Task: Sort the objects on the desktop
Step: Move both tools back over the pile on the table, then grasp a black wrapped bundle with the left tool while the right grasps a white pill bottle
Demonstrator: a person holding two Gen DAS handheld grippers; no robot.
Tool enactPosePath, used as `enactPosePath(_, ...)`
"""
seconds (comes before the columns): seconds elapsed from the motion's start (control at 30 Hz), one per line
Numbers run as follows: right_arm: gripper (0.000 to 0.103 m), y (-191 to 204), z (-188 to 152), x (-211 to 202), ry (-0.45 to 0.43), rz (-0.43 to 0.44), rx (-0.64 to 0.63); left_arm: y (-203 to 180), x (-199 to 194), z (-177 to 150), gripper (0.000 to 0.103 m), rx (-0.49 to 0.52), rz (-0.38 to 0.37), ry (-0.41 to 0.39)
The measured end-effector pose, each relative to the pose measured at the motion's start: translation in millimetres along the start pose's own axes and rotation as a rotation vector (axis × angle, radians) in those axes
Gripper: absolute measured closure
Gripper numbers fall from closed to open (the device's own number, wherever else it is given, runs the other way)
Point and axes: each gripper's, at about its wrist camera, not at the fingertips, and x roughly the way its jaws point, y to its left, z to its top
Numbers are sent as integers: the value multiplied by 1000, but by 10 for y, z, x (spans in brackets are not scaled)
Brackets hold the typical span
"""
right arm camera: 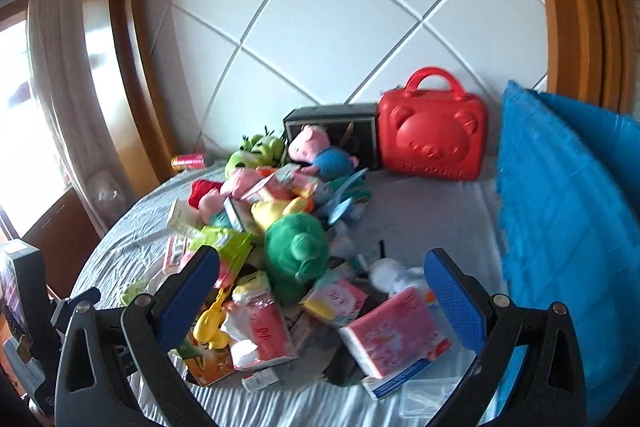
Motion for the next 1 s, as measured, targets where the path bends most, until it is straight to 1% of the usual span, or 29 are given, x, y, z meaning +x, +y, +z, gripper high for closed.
enactPosePath(0.03,0,110,-100,147,36,0,1,114,123,-45,17,1,5,25)
enactPosePath(0.13,0,344,-428,556,148,-10,0,293,441,-230,17,-7,-3,109)
enactPosePath(0.27,0,458,-867,916,290,-30,-57,195,724,-460,17,-8,-37,199)
enactPosePath(0.37,0,479,-1068,1113,355,-29,-130,57,851,-612,17,-19,-45,242)
enactPosePath(0.43,0,452,-1179,1191,381,-22,-155,-24,884,-715,17,-31,-45,263)
enactPosePath(0.5,0,389,-1275,1244,411,6,-155,-81,895,-808,17,-46,-33,274)
enactPosePath(0.63,0,319,-1505,1337,467,88,-199,-121,882,-1002,17,-89,0,290)
enactPosePath(0.7,0,319,-1601,1360,482,137,-222,-108,843,-1116,17,-93,14,287)
enactPosePath(0.8,0,320,-1698,1391,494,202,-240,-68,803,-1292,17,-95,34,288)
enactPosePath(0.83,0,317,-1713,1391,488,218,-244,-50,803,-1335,18,-98,40,290)
enactPosePath(0.87,0,314,-1723,1392,482,231,-247,-42,802,-1368,21,-103,46,285)
enactPosePath(0.9,0,309,-1733,1403,480,238,-251,-36,800,-1399,25,-109,52,278)
enactPosePath(1.0,1,306,-1771,1457,485,250,-272,-73,843,-1413,26,-113,43,259)
